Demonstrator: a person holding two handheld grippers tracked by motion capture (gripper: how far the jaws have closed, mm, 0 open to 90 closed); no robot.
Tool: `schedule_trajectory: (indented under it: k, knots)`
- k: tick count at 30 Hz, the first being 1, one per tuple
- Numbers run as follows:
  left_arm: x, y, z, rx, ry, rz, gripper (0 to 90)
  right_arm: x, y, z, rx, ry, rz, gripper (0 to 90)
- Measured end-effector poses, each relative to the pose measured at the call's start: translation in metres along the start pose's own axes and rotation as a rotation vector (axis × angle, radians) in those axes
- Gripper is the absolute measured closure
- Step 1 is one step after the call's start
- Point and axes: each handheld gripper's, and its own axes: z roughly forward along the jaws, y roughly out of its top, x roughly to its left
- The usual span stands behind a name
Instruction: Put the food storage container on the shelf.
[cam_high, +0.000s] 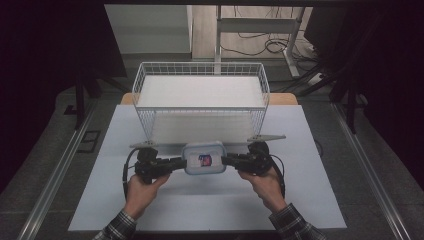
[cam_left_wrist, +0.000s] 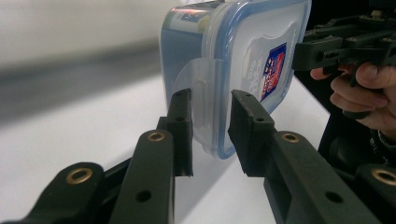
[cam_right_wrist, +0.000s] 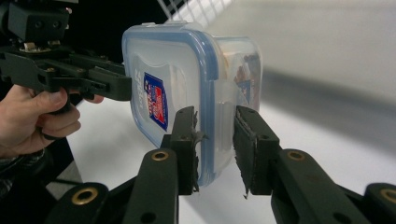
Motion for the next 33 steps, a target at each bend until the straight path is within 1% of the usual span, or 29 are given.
schedule_trajectory:
  k: [2,3,4,7,8,9,10,11,12,13,14,17,18,19,20,21,22,23,24,25,26,27,28,29,30,31,33]
  knots:
    - [-0.002,0.014,-0.004,-0.011,0.007,0.008,70.4,0.003,0.013,-0.003,-0.016,-0.009,-0.018,69.7]
    - [-0.002,0.014,-0.004,-0.011,0.007,0.008,70.4,0.003,0.013,-0.003,-0.016,-0.009,-0.018,69.7]
    - [-0.005,0.029,-0.008,-0.019,0.012,0.021,70.4,0.005,0.027,-0.006,-0.034,-0.017,-0.029,69.6]
    - [-0.009,0.052,-0.015,-0.034,0.015,0.034,70.4,0.007,0.046,-0.011,-0.058,-0.018,-0.036,69.6]
    - [-0.009,0.052,-0.015,-0.034,0.015,0.034,70.5,0.008,0.053,-0.012,-0.065,-0.017,-0.034,69.5]
    - [-0.011,0.067,-0.019,-0.040,0.024,0.045,70.5,0.008,0.059,-0.014,-0.073,-0.019,-0.034,69.5]
    - [-0.011,0.067,-0.019,-0.040,0.024,0.045,70.5,0.008,0.059,-0.014,-0.073,-0.019,-0.034,69.5]
    - [-0.012,0.074,-0.020,-0.044,0.026,0.047,70.5,0.009,0.065,-0.015,-0.081,-0.021,-0.035,69.5]
    - [-0.013,0.081,-0.022,-0.047,0.030,0.052,70.5,0.010,0.078,-0.017,-0.095,-0.026,-0.036,69.3]
    - [-0.014,0.089,-0.024,-0.048,0.032,0.055,70.5,0.010,0.078,-0.017,-0.095,-0.026,-0.036,69.3]
    - [-0.015,0.104,-0.026,-0.050,0.042,0.062,70.5,0.010,0.091,-0.018,-0.099,-0.032,-0.036,69.3]
    - [-0.016,0.127,-0.029,-0.053,0.056,0.075,70.5,0.009,0.110,-0.019,-0.111,-0.041,-0.028,69.1]
    - [-0.016,0.127,-0.029,-0.053,0.056,0.075,70.5,0.009,0.110,-0.019,-0.111,-0.041,-0.028,69.1]
    - [-0.016,0.141,-0.031,-0.053,0.060,0.078,70.5,0.009,0.123,-0.020,-0.121,-0.050,-0.029,68.9]
    - [-0.015,0.148,-0.031,-0.054,0.066,0.081,70.5,0.008,0.130,-0.020,-0.126,-0.055,-0.030,68.9]
    - [-0.015,0.148,-0.031,-0.054,0.066,0.081,70.5,0.008,0.130,-0.020,-0.126,-0.055,-0.030,68.9]
    - [-0.010,0.160,-0.029,-0.051,0.077,0.080,70.5,0.006,0.142,-0.018,-0.127,-0.069,-0.031,68.8]
    - [-0.010,0.160,-0.029,-0.051,0.077,0.080,70.5,0.006,0.142,-0.018,-0.127,-0.069,-0.031,68.8]
    - [-0.004,0.169,-0.024,-0.046,0.086,0.073,70.5,0.001,0.151,-0.014,-0.127,-0.080,-0.021,68.8]
    - [-0.004,0.169,-0.024,-0.046,0.086,0.073,70.5,0.001,0.151,-0.014,-0.127,-0.080,-0.021,68.8]
    - [0.002,0.174,-0.019,-0.036,0.095,0.065,70.5,-0.006,0.157,-0.008,-0.130,-0.089,-0.008,68.6]
    - [0.006,0.176,-0.016,-0.028,0.096,0.058,70.5,-0.010,0.160,-0.005,-0.129,-0.092,-0.005,68.6]
    - [0.009,0.177,-0.014,-0.032,0.096,0.050,70.5,-0.013,0.161,-0.002,-0.127,-0.094,0.001,68.5]
    - [0.012,0.178,-0.012,-0.038,0.083,0.048,70.3,-0.017,0.163,0.001,-0.125,-0.093,0.011,68.2]
    - [0.012,0.178,-0.012,-0.038,0.083,0.048,69.7,-0.017,0.163,0.001,-0.125,-0.093,0.011,68.2]
    - [0.014,0.179,-0.011,-0.043,0.077,0.043,68.8,-0.024,0.165,0.005,-0.132,-0.082,0.038,67.9]
    - [0.016,0.185,-0.007,-0.029,0.094,0.055,66.4,-0.029,0.168,0.008,-0.139,-0.071,0.049,67.0]
